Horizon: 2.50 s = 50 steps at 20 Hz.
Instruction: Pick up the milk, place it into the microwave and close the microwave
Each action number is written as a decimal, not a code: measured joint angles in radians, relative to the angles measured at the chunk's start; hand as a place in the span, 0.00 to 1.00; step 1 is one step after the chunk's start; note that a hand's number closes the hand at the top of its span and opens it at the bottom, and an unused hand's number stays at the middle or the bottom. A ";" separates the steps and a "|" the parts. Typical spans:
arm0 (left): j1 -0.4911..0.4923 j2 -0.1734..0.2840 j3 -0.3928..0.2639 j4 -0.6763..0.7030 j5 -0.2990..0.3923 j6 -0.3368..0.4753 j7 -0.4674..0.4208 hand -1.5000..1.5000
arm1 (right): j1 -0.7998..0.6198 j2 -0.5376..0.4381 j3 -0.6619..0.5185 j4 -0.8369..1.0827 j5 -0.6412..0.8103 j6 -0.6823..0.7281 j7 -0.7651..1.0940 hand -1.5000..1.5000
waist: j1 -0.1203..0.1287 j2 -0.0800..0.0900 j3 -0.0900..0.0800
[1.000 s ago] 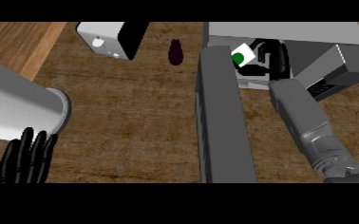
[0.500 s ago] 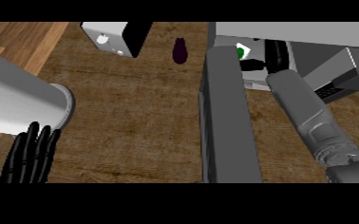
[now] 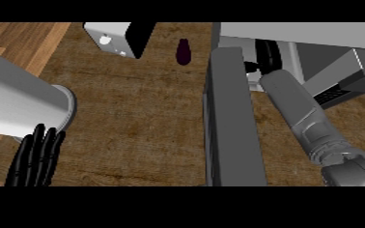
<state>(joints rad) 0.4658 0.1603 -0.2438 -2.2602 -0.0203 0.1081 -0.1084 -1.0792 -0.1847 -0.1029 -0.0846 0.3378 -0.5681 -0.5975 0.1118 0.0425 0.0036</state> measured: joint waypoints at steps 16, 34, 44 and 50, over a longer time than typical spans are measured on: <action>0.041 -0.008 -0.045 -0.005 -0.054 0.009 -0.017 0.00 | 0.009 -0.050 -0.075 -0.025 -0.055 -0.043 -0.045 0.00 | -0.019 -0.007 -0.001; 0.114 -0.041 -0.137 -0.030 -0.118 0.044 -0.029 0.00 | 0.098 -0.124 -0.180 -0.047 -0.157 0.216 -0.191 0.00 | -0.050 -0.021 -0.001; 0.088 -0.052 -0.153 -0.024 -0.127 0.057 -0.010 0.00 | 0.171 -0.086 -0.192 -0.072 -0.189 0.419 -0.239 0.00 | -0.071 -0.037 -0.009; 0.110 -0.050 -0.175 -0.042 -0.136 0.067 -0.011 0.00 | 0.246 -0.053 -0.184 -0.084 -0.193 0.455 -0.247 0.00 | -0.078 -0.047 -0.013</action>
<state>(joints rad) 0.5756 0.1103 -0.4188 -2.3023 -0.1566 0.1747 -0.1196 -0.8331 -0.2380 -0.2872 -0.1684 0.1447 -0.1135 -0.8447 0.0334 -0.0042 -0.0089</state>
